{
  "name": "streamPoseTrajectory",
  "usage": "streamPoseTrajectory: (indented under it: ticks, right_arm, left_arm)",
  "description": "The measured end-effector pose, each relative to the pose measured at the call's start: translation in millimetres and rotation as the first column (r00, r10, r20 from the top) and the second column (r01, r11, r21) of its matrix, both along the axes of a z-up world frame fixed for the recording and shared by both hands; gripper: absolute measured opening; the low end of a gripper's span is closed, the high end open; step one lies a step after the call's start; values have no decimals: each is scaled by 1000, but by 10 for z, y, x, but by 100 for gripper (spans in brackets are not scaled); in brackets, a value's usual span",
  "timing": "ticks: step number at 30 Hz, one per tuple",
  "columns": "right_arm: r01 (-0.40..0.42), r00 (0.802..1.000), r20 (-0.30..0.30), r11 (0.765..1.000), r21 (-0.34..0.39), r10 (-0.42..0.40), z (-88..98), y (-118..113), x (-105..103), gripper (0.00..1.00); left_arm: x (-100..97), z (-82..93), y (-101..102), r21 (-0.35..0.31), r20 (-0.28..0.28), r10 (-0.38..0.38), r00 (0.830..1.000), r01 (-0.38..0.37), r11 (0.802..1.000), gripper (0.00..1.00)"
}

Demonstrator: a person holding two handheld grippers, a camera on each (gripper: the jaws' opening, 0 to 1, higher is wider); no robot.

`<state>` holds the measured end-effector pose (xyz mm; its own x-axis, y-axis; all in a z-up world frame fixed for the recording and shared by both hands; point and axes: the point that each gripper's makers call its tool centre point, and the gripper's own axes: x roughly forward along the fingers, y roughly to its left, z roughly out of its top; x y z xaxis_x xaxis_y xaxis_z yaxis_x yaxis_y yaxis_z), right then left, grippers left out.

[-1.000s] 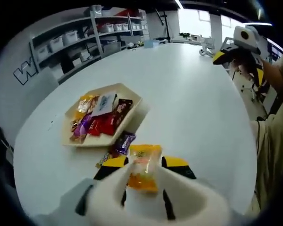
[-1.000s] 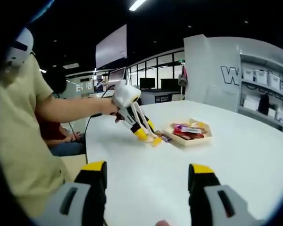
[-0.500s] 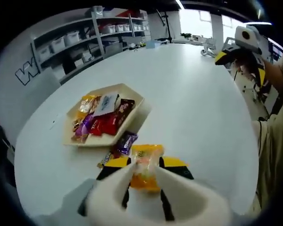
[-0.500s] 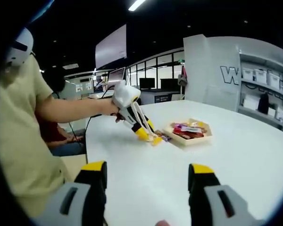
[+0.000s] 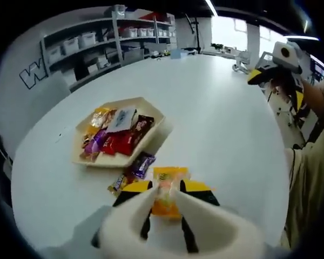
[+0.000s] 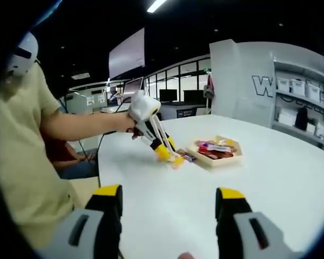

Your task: Place the target food into the container with the food tongs after gripping and lifting it, then release it inside without dropping or visibly crushing the food.

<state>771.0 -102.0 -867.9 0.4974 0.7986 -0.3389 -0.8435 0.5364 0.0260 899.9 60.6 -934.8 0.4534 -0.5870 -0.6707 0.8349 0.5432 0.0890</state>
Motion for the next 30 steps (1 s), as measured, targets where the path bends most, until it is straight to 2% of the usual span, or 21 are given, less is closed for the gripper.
streamPoseTrajectory:
  ticks: [5, 13, 18, 30]
  right_arm:
    - [3, 1000, -1, 1000, 3, -3, -5, -4, 2, 68]
    - [1, 1000, 2, 1000, 7, -1, 6, -1, 7, 68]
    - [2, 1000, 2, 1000, 8, -2, 7, -5, 2, 68]
    - [7, 1000, 4, 1000, 11, -7, 14, -21, -5, 68]
  left_arm:
    - [-27, 80, -13, -11, 0, -8, 1000, 8, 1000, 18]
    - [-9, 395, -53, -68, 21, -16, 1000, 17, 998, 18]
    - [28, 510, -61, -76, 36, -16, 999, 18, 997, 18]
    - [258, 715, -11, -88, 69, 5, 998, 1, 996, 18]
